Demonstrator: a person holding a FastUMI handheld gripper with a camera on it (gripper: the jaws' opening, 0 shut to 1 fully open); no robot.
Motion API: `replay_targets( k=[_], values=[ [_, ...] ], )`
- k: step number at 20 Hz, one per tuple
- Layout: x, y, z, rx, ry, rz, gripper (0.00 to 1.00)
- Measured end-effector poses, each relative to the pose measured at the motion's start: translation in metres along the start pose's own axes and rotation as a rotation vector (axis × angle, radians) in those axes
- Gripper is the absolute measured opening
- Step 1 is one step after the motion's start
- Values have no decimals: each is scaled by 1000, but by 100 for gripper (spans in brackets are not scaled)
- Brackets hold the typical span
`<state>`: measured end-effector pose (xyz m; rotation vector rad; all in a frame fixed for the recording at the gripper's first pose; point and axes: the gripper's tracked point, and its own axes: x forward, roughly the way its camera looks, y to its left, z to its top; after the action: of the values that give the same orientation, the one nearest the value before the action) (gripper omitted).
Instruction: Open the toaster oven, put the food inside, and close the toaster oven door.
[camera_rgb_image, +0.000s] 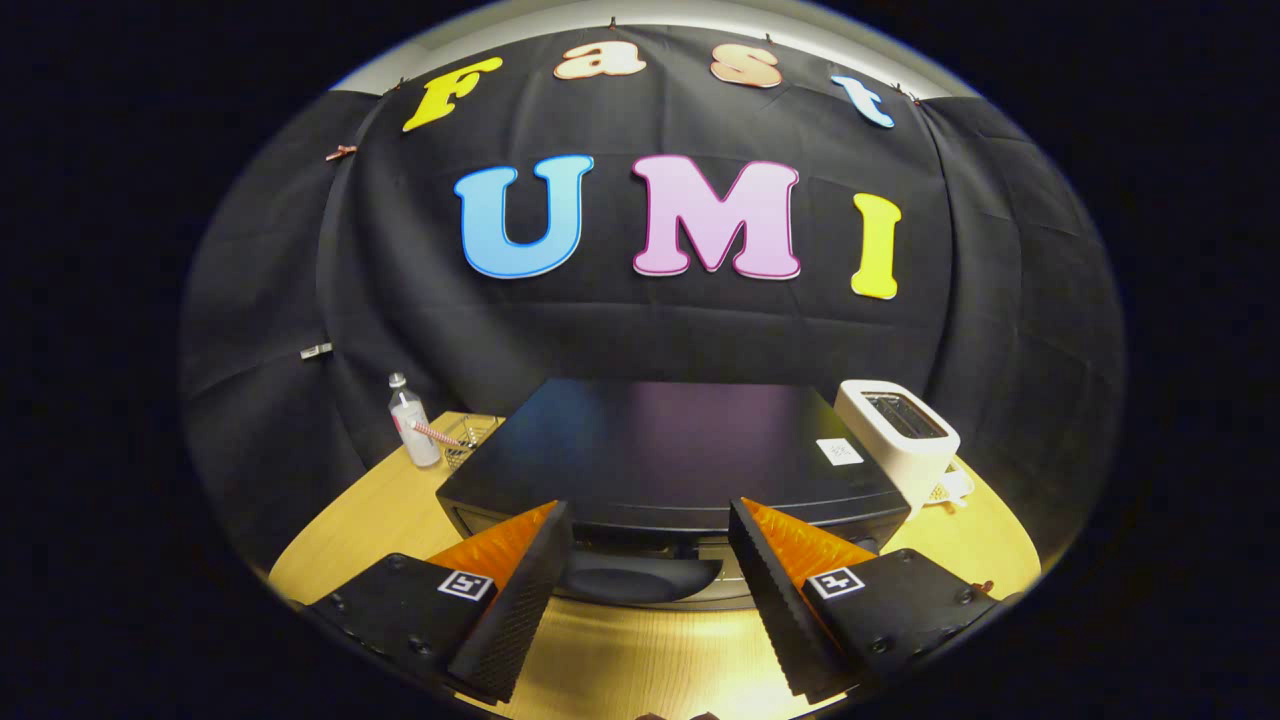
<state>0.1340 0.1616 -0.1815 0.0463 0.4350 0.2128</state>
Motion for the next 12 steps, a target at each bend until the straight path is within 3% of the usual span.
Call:
replay_targets(
  k=[12],
  values=[
    [3, 3, -15, 20, 14, 7, 98]
  ],
)
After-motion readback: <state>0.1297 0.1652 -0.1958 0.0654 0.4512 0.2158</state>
